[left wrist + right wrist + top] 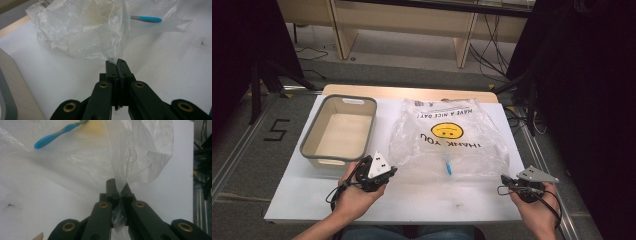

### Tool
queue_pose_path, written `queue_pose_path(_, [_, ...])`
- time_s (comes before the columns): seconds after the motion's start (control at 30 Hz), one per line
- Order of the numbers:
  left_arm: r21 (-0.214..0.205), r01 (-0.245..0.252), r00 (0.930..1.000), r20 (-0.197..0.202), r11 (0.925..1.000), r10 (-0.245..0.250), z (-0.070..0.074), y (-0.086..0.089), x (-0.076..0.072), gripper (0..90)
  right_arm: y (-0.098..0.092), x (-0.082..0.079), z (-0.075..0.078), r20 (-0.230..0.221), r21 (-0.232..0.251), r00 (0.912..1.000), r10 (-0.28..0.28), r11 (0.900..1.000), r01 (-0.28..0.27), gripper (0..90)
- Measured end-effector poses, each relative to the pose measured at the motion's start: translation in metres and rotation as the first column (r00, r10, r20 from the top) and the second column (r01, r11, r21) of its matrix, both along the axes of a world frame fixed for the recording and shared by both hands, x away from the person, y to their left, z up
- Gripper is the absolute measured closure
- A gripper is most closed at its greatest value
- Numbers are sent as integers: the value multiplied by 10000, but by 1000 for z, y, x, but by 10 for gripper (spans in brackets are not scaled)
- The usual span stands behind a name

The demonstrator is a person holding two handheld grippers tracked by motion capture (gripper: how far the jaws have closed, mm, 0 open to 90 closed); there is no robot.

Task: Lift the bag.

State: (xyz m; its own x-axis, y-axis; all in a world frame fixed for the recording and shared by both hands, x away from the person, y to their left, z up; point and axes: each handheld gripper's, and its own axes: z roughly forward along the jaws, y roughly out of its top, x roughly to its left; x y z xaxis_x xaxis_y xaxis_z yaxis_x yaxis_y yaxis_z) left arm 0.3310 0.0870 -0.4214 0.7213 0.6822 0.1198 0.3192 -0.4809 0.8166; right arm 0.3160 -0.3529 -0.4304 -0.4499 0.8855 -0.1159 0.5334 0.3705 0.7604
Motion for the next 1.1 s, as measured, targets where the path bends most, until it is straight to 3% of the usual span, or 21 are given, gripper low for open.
queue_pose_path(0.37, [-415,132,9976,681,9991,-103,19,1,1,895,0,3,16,891,-24,9958,-223,9997,226,900])
queue_pose_path(0.77, [-847,360,9904,1363,9958,-242,38,-4,0,895,-3,7,25,1449,96,9878,-579,9983,571,900])
queue_pose_path(1.0, [-1076,372,9872,1583,9935,-198,48,-5,0,895,-7,10,33,1872,177,9777,-952,9955,936,900])
queue_pose_path(1.1, [-1165,390,9855,1689,9924,-189,52,-5,-1,895,-8,9,36,2308,258,9672,-1064,9943,1032,900])
